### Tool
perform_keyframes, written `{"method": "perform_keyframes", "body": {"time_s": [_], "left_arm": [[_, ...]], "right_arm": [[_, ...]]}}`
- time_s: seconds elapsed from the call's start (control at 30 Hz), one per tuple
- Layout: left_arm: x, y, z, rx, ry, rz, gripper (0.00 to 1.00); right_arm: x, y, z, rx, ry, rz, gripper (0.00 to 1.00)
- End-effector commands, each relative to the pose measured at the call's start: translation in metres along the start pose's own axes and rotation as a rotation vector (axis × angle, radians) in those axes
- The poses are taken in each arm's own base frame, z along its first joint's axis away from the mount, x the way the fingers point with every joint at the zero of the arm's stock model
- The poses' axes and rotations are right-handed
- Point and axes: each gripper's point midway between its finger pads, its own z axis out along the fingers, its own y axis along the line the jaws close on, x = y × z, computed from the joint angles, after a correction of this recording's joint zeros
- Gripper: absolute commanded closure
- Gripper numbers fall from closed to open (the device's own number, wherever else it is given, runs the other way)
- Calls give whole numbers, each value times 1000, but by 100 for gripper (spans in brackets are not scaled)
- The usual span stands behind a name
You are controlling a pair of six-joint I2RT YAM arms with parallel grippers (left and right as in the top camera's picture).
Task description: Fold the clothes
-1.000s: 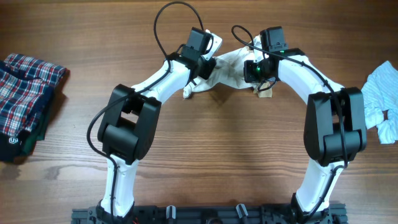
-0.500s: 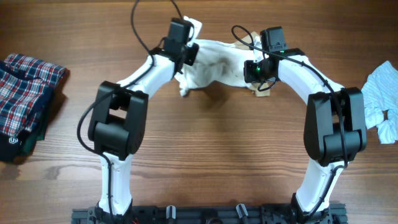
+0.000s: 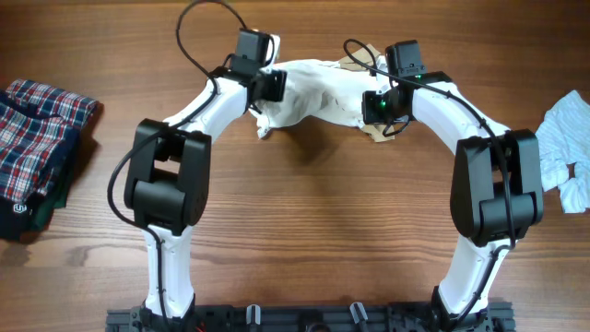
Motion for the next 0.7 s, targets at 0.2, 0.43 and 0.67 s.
{"method": "perform_keyframes", "body": {"time_s": [0.2, 0.43, 0.67], "left_arm": [[36, -46, -29, 266, 193, -103, 31], [67, -14, -31, 82, 310, -105, 30], [70, -14, -32, 80, 323, -107, 28]], "right_arm": [[15, -17, 8, 85, 49, 10, 87], [41, -39, 3, 207, 151, 16, 87], [87, -80, 12, 379, 230, 20, 77]]}}
